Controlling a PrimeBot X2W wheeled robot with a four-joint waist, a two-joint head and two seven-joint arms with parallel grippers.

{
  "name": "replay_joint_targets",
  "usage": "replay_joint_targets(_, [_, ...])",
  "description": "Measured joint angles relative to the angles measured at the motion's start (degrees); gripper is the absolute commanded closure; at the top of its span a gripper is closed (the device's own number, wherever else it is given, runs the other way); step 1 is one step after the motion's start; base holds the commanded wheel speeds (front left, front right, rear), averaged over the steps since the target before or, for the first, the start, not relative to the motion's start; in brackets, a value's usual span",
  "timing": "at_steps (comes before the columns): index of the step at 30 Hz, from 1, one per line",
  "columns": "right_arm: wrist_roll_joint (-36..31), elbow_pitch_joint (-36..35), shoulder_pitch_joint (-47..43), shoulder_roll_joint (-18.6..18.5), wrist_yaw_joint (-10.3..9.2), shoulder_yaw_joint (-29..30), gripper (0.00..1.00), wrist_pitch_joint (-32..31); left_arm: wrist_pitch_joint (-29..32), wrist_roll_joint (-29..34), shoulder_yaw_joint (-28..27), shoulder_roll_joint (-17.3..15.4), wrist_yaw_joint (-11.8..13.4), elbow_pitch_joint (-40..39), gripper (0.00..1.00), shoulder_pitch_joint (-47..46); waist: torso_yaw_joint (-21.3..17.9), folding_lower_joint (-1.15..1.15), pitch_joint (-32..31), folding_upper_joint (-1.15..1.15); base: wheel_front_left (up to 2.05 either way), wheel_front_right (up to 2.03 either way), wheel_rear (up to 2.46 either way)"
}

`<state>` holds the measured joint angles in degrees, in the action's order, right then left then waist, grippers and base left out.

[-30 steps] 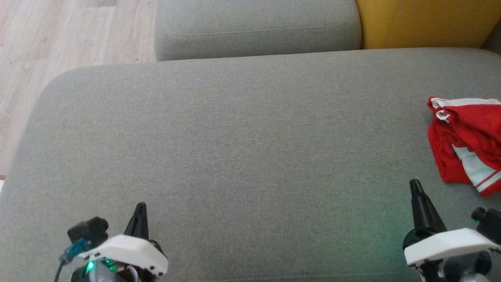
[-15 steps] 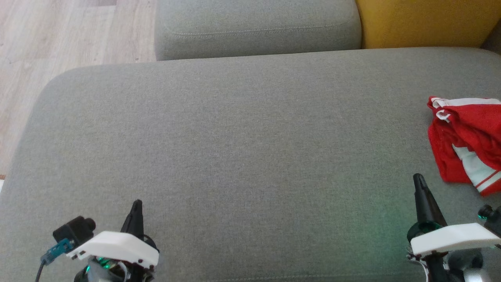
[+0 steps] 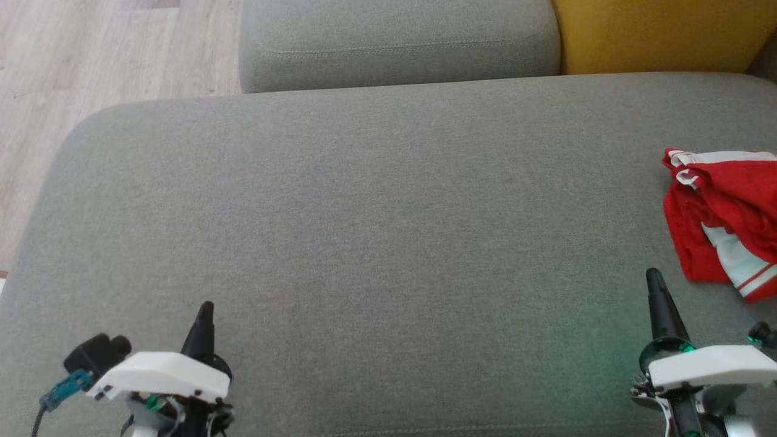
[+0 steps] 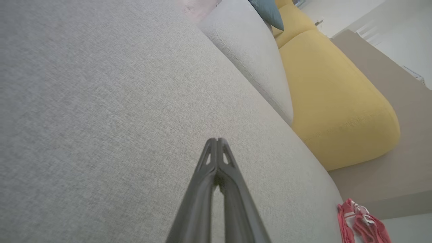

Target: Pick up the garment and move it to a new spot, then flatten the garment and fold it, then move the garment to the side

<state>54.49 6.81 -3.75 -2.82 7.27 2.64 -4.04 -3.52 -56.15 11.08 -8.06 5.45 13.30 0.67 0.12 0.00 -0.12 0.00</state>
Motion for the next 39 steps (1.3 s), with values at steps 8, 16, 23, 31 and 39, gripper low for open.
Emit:
replay_joint_targets(8, [5.27, 1.19, 1.17, -0.04, 0.0, 0.34, 1.0, 0.0, 1.19, -5.1, -1.69, 0.84, -1.79, 0.14, 1.0, -0.08, -0.02, 0.0, 0.04, 0.0, 0.0, 0.0, 0.0])
replay_joint_targets(16, [10.54, 2.48, 2.0, -0.08, 0.0, 0.92, 1.0, -0.01, 2.45, -10.1, -3.5, 1.26, -3.54, 0.64, 1.0, -1.05, -0.03, 0.0, 0.08, 0.0, 0.0, 0.0, 0.0])
replay_joint_targets(23, [15.21, 3.45, 2.36, -0.11, 0.0, 1.3, 1.0, -0.01, 3.23, -14.4, -5.03, 1.66, -4.99, 1.02, 1.0, -1.19, -0.05, 0.0, 0.12, 0.0, 0.0, 0.0, 0.0])
replay_joint_targets(31, [20.33, 4.66, 3.69, -0.13, 0.0, 1.55, 1.0, -0.03, 4.5, -19.47, -6.94, 2.36, -6.56, 1.27, 1.0, -1.37, -0.06, 0.0, 0.16, 0.0, 0.0, 0.0, 0.0])
replay_joint_targets(39, [25.61, 5.78, 4.55, -0.15, 0.0, 1.88, 1.0, -0.1, 5.52, -24.44, -8.8, 2.96, -8.18, 1.54, 1.0, -2.42, -0.08, 0.0, 0.2, 0.0, 0.0, 0.0, 0.0])
